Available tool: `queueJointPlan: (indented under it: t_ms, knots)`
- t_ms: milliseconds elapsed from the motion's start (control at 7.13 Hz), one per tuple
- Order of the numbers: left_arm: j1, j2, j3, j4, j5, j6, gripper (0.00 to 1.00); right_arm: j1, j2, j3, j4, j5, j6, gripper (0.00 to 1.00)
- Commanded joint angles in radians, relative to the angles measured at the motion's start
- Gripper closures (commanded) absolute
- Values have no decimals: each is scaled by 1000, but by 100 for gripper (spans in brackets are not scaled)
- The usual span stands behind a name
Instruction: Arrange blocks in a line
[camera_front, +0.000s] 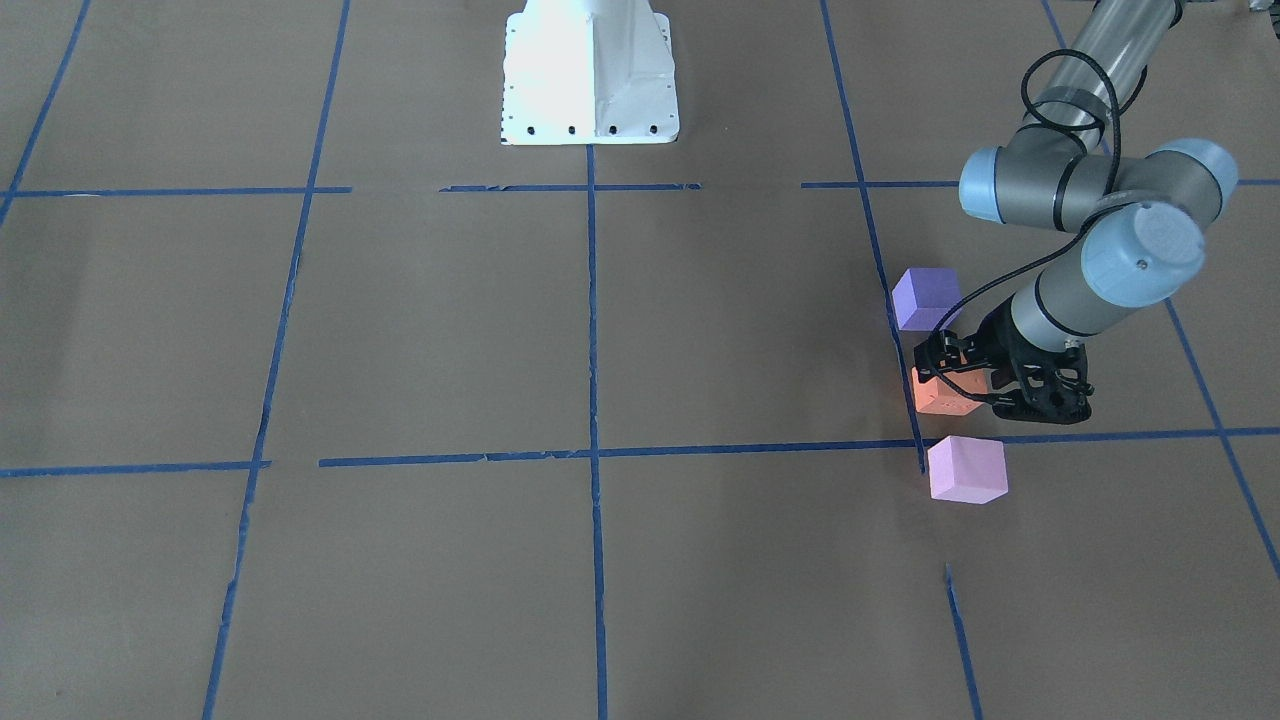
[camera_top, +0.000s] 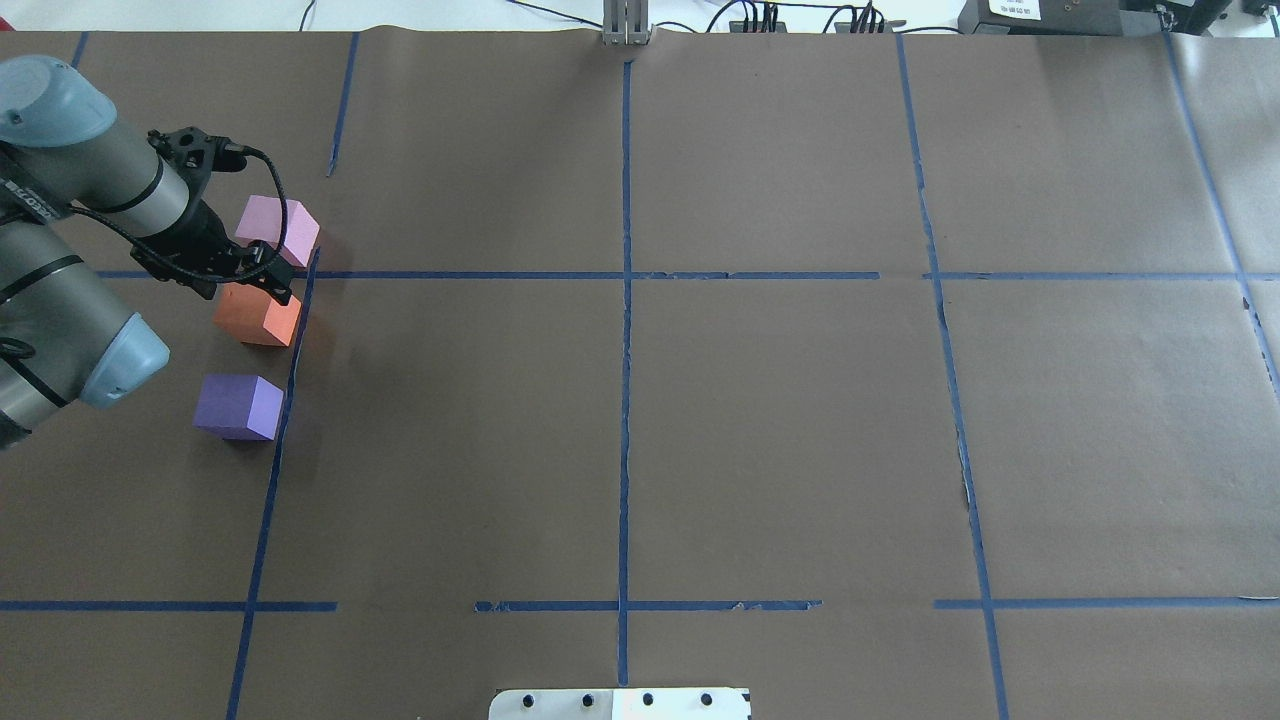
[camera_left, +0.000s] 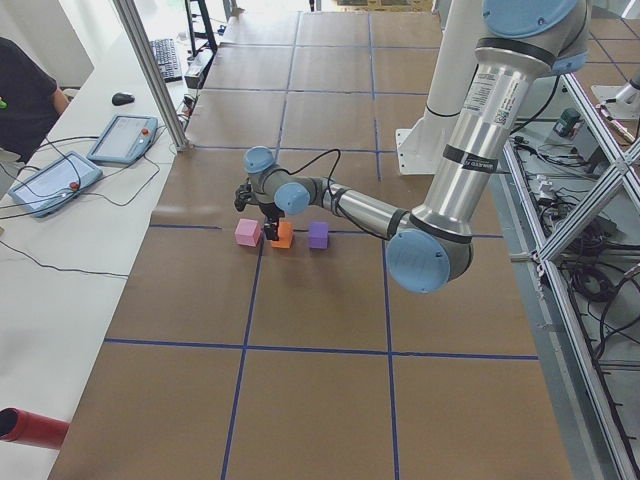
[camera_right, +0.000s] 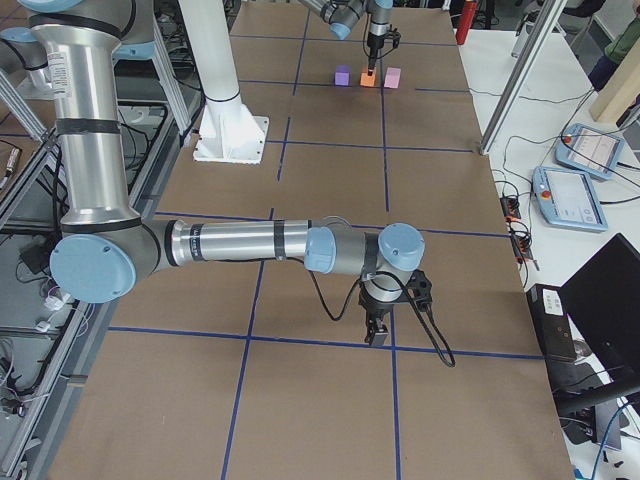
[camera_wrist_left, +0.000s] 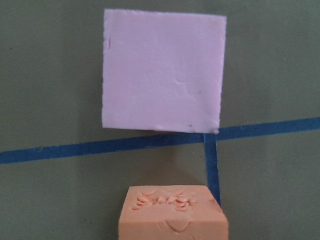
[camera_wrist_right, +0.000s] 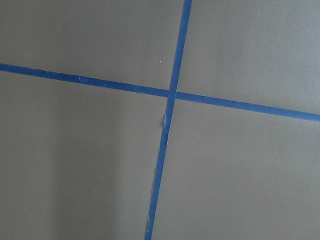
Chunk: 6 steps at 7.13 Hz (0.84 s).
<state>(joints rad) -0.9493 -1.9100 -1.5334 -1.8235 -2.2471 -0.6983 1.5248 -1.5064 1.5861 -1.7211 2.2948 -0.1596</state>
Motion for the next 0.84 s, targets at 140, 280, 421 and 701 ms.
queueJointPlan:
  t_ms: [140,280,421,701]
  knots:
    - [-42,11,-97,85,1,3,0,0,0,0,0,0,0,0]
    - [-58,20,-126,107,3,3,0,0,0,0,0,0,0,0]
    - [-101,52,-164,113,0,2,0,0,0,0,0,0,0,0]
    - [-169,123,-221,110,-9,14,0,0,0,0,0,0,0,0]
